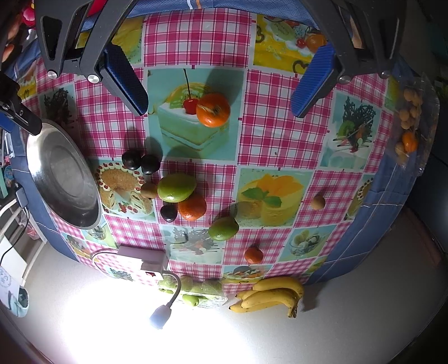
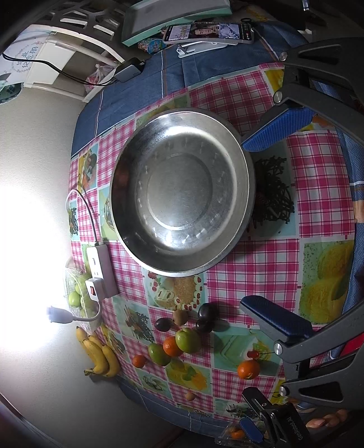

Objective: Organize fruits

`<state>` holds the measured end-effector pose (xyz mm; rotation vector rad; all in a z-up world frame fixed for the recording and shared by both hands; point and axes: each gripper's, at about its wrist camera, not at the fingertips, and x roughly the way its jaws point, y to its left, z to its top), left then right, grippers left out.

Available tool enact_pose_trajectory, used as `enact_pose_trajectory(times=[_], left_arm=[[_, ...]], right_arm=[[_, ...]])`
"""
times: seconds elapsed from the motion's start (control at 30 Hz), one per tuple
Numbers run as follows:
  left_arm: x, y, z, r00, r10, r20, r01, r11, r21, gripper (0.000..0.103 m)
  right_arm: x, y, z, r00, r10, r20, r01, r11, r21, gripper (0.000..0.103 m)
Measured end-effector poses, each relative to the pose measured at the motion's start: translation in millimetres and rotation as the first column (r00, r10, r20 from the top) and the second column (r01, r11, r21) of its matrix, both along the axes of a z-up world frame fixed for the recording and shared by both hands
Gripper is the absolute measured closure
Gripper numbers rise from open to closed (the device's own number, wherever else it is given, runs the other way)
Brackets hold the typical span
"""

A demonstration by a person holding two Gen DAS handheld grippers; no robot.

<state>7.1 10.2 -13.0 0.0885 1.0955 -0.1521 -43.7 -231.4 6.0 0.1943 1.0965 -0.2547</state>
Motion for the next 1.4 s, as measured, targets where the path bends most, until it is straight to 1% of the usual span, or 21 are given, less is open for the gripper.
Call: enact_pose_trajectory(times=[0.53,1.2,1.4], left_arm=[[-1.0,-1.8,-0.7,1.000,-0.002,-0.001,0.002,1.000,-0.001,0.000],[1.2,-5.8,-3.6,0.999,-0.028,-0.019,0.028,1.000,-0.002,0.000],[4.1,-4.6,-6.9,0.999,-0.034,-0.041,0.033,0.999,-0.024,0.000]], right_arm=[[0.8,1.6,-3.6,1.000,0.006,-0.010,-0.006,1.000,-0.001,0.001],[4.0,3.3,-5.4,0.999,0.014,-0.030,-0.014,1.000,-0.002,0.001],[4.7,3.8,-6.5,0.999,0.016,-0.035,-0.016,1.000,-0.001,0.001]])
